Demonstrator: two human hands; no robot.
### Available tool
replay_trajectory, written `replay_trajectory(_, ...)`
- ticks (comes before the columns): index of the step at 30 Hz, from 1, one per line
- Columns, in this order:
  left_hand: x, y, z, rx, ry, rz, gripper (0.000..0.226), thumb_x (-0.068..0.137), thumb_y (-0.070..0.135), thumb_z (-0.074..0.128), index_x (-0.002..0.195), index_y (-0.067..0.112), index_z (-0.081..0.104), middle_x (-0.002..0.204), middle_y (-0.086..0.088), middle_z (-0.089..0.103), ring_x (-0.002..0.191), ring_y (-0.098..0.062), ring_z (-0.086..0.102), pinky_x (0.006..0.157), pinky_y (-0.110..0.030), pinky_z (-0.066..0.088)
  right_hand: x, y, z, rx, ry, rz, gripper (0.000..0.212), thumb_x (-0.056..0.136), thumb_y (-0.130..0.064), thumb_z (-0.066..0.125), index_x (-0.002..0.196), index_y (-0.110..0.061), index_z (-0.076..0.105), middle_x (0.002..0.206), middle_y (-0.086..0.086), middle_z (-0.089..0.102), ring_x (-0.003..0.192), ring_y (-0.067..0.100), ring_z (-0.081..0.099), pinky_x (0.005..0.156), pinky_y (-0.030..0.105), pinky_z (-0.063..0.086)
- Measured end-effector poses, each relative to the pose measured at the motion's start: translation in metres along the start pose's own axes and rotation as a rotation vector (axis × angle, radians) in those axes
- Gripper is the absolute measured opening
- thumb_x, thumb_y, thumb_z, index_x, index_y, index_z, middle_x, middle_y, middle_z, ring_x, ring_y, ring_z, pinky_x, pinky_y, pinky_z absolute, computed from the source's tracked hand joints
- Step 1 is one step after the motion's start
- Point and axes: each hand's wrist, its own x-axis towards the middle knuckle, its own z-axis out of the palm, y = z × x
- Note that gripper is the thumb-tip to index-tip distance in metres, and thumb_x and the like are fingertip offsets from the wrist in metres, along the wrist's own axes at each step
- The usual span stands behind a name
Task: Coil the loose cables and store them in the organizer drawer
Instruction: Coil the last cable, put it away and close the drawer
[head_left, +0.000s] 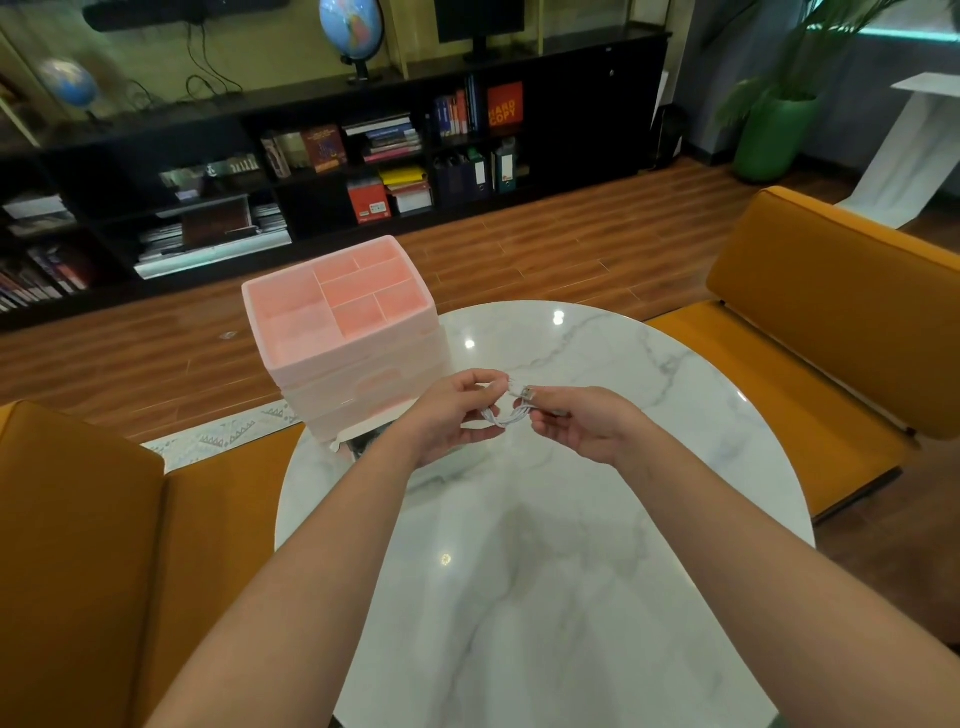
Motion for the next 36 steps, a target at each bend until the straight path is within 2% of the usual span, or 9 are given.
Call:
replay_trajectory(6,0.0,0.003,0.005,0.103,0.099,0.097,0.009,0.092,0.012,0.063,0.101,0.013,0.061,0.085,-0.009,0.06,0.079,-0.018,0.062,0.071,-0.036,0.06,0.0,-0.002,0.003,0.006,-0.043,-0.003,0.022,0.088,-0.006,0.067,0.106,0.005,0.068,0.085,0.008,0.065,0.065,0.011,0.057,0.065,0.02,0.056)
replay_trajectory(9,0.001,0.003,0.006,0.174,0.136,0.182,0.025,0.092,0.008,0.062,0.115,0.018,0.056,0.089,-0.011,0.057,0.08,-0.018,0.064,0.064,-0.033,0.059,0.0,-0.003,0.003,0.007,-0.064,-0.013,0.026,0.087,-0.007,0.068,0.11,0.006,0.067,0.089,0.009,0.067,0.066,0.012,0.059,0.067,0.021,0.057)
replay_trajectory(12,0.003,0.0,0.009,0.33,0.156,0.266,0.03,0.096,0.012,0.057,0.125,0.021,0.06,0.095,-0.006,0.054,0.085,-0.018,0.064,0.065,-0.031,0.061,0.0,-0.005,0.003,-0.089,-0.031,-0.04,0.023,0.082,-0.003,0.072,0.104,0.005,0.07,0.091,0.012,0.07,0.069,0.014,0.063,0.069,0.022,0.057)
replay_trajectory(17,0.007,-0.003,0.016,0.485,0.204,0.304,0.023,0.1,0.017,0.051,0.119,0.014,0.064,0.113,-0.008,0.057,0.091,-0.02,0.063,0.062,-0.028,0.06,0.003,-0.004,0.008,-0.289,0.053,-0.095,0.024,0.076,0.003,0.075,0.1,0.0,0.073,0.099,0.018,0.073,0.08,0.021,0.067,0.08,0.029,0.059)
replay_trajectory(22,0.004,-0.004,0.012,0.348,0.175,0.185,0.023,0.098,0.018,0.056,0.12,0.014,0.061,0.109,-0.004,0.059,0.091,-0.016,0.064,0.066,-0.026,0.06,0.004,0.005,0.011,-0.407,0.128,-0.252,0.029,0.078,0.001,0.075,0.106,0.0,0.07,0.099,0.015,0.073,0.085,0.021,0.069,0.075,0.025,0.059)
replay_trajectory(26,0.001,-0.004,0.009,0.325,0.16,0.19,0.026,0.091,0.017,0.067,0.117,0.014,0.062,0.108,-0.004,0.062,0.089,-0.016,0.067,0.069,-0.025,0.059,0.008,0.016,0.014,-0.418,0.166,-0.323,0.024,0.085,0.0,0.069,0.109,0.003,0.066,0.098,0.018,0.072,0.081,0.024,0.07,0.078,0.03,0.06)
replay_trajectory(30,0.005,-0.006,0.015,0.412,0.247,0.237,0.019,0.09,0.014,0.069,0.109,0.013,0.065,0.105,-0.002,0.06,0.082,-0.014,0.066,0.059,-0.02,0.057,0.011,0.02,0.022,-0.457,0.283,-0.311,0.016,0.087,-0.006,0.068,0.102,-0.002,0.064,0.091,0.015,0.072,0.068,0.021,0.068,0.07,0.029,0.058)
replay_trajectory(33,0.01,-0.01,0.015,0.368,0.315,0.249,0.012,0.09,0.013,0.068,0.102,0.013,0.066,0.103,-0.006,0.063,0.078,-0.015,0.066,0.056,-0.019,0.054,0.007,0.015,0.025,-0.4,0.26,-0.285,0.02,0.085,-0.006,0.071,0.103,-0.001,0.067,0.087,0.015,0.072,0.063,0.02,0.068,0.065,0.025,0.06)
replay_trajectory(36,0.014,-0.013,0.015,0.282,0.335,0.219,0.018,0.089,0.015,0.069,0.106,0.01,0.067,0.097,-0.01,0.065,0.077,-0.018,0.067,0.059,-0.022,0.057,0.004,0.011,0.023,-0.33,0.23,-0.288,0.027,0.081,-0.011,0.077,0.105,-0.004,0.067,0.087,0.016,0.073,0.063,0.022,0.069,0.064,0.025,0.06)
